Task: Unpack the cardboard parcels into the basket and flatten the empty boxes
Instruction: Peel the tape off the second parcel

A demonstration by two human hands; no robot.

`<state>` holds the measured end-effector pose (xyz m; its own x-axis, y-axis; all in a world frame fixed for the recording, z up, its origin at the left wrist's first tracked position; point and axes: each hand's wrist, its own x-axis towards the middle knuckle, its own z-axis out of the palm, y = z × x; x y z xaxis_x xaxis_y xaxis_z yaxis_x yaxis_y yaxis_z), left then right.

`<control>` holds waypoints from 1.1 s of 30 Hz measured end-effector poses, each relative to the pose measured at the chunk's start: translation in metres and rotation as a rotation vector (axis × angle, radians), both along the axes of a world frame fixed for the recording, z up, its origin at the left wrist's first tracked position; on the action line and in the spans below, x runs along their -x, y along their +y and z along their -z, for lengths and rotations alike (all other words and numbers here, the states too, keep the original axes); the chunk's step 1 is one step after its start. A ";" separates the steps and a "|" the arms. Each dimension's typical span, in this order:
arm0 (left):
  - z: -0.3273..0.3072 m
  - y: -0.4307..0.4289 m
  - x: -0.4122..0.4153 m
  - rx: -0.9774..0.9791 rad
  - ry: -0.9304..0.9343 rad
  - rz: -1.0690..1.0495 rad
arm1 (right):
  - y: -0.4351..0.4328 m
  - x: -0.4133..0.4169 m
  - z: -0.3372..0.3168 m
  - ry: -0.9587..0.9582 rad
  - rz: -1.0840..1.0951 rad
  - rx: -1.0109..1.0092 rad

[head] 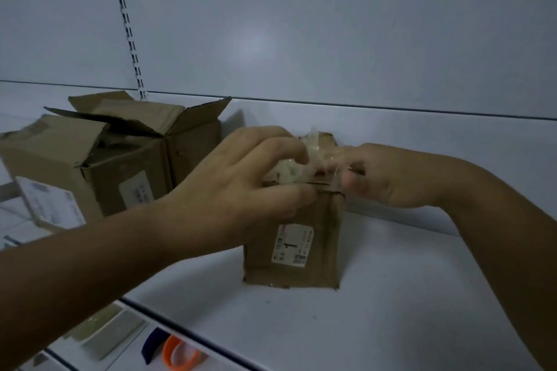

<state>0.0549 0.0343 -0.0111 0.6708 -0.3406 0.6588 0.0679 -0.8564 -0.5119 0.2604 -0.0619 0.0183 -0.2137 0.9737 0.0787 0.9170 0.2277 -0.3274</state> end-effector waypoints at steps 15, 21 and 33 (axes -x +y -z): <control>-0.030 0.013 -0.014 -0.141 0.403 0.075 | 0.001 0.005 0.001 0.489 0.192 -0.042; -0.018 0.005 -0.019 0.247 0.324 0.143 | 0.000 0.002 0.001 0.530 0.148 0.026; -0.021 0.005 -0.020 1.768 -0.074 0.421 | 0.009 0.005 0.004 0.562 0.173 -0.164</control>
